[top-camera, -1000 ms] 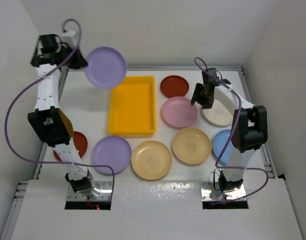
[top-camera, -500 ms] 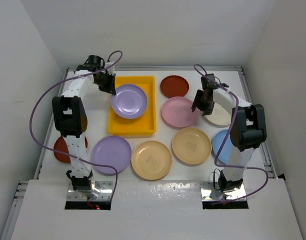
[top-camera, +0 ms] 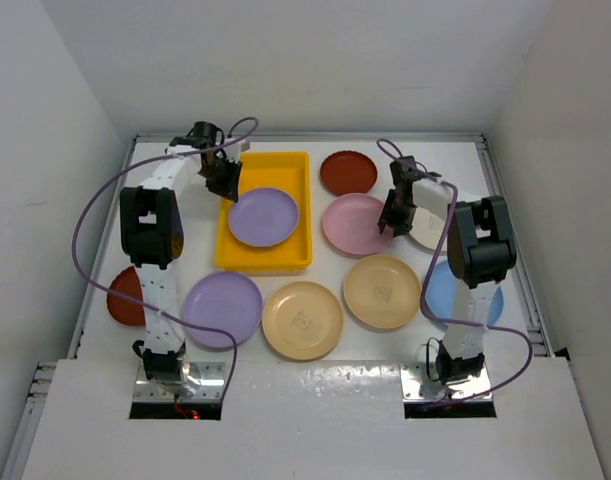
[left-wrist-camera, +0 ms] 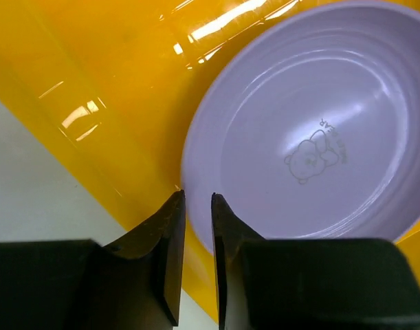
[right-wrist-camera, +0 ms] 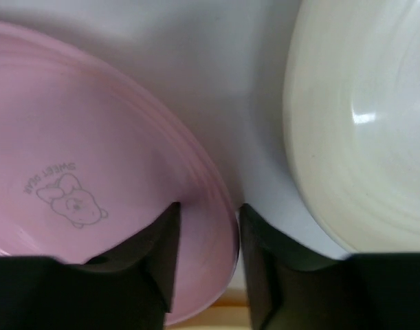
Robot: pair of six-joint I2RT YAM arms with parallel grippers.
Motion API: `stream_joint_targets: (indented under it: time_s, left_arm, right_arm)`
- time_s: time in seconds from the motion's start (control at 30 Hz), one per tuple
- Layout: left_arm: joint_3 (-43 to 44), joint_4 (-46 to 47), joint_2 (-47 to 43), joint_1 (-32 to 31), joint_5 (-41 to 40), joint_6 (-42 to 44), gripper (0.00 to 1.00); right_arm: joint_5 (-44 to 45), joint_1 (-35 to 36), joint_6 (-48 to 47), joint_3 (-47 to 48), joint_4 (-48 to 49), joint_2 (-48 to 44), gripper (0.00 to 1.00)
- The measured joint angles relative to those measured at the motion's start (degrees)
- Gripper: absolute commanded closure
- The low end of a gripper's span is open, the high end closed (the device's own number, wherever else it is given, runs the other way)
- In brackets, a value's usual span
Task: Place the plates into the plastic bin on the countertop
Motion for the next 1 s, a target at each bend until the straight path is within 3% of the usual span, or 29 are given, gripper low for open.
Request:
stream_joint_targets:
  time_s: [0.23,0.5,0.8,0.9,1.0]
  left_arm:
    - [2.3,-0.3,0.2,-0.1,-0.5,0.3,0.60]
    - [9.6,0.0,-0.5,0.0,0.7,0.3,0.45]
    - [12.5,0.2,-1.9,4.0,3.4,-2.0,0.44]
    - [12.7,0.5,-1.9,7.2,3.3,-3.2,0.44]
    - [12.7,0.7,-1.9,10.1,2.9,-4.1,0.44]
  right_arm:
    - [0.4,-0.1,0.1,0.1,0.8,-0.5,1.00]
    - [4.0,0.0,-1.4,1.8,0.0,-6.4,1.00]
    - [9.4,2.8,-1.9,7.1,1.6,-18.0,1.00]
    - [7.6,7.0,-1.7,13.3,3.2,-16.2,1.00]
    - [4.1,11.8,-1.7,25.7,2.0,-7.7,1.00]
